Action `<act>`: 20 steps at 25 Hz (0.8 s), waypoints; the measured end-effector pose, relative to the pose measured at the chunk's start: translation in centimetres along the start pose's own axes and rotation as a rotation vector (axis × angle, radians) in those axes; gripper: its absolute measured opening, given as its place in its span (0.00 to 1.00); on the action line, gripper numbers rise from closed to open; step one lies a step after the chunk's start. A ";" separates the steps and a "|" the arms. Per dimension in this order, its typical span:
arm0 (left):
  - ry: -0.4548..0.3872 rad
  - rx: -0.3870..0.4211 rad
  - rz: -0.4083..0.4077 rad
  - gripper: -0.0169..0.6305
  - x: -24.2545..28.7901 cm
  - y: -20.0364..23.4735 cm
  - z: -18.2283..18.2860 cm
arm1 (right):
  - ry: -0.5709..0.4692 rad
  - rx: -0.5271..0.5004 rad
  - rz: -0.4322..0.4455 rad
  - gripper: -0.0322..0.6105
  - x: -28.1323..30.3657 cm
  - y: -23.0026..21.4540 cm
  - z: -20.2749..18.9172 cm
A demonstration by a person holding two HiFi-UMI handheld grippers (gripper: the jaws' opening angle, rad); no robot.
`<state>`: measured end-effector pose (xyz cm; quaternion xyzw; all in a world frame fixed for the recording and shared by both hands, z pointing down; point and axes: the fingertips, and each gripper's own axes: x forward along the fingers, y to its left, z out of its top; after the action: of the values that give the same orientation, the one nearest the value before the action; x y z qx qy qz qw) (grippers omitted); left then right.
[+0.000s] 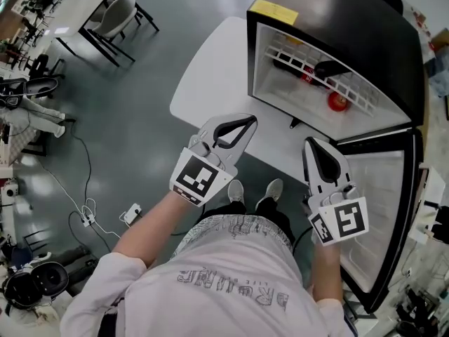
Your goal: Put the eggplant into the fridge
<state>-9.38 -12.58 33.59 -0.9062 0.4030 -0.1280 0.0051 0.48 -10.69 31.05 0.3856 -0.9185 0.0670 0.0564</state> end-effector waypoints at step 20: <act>-0.018 0.005 -0.045 0.04 1.5 -1.0 1.5 | 0.009 -0.003 0.010 0.05 0.4 -0.6 0.1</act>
<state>-7.34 -13.12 32.58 -0.9160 0.3823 -0.1211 0.0082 0.66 -11.44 31.07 0.3805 -0.9203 0.0678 0.0606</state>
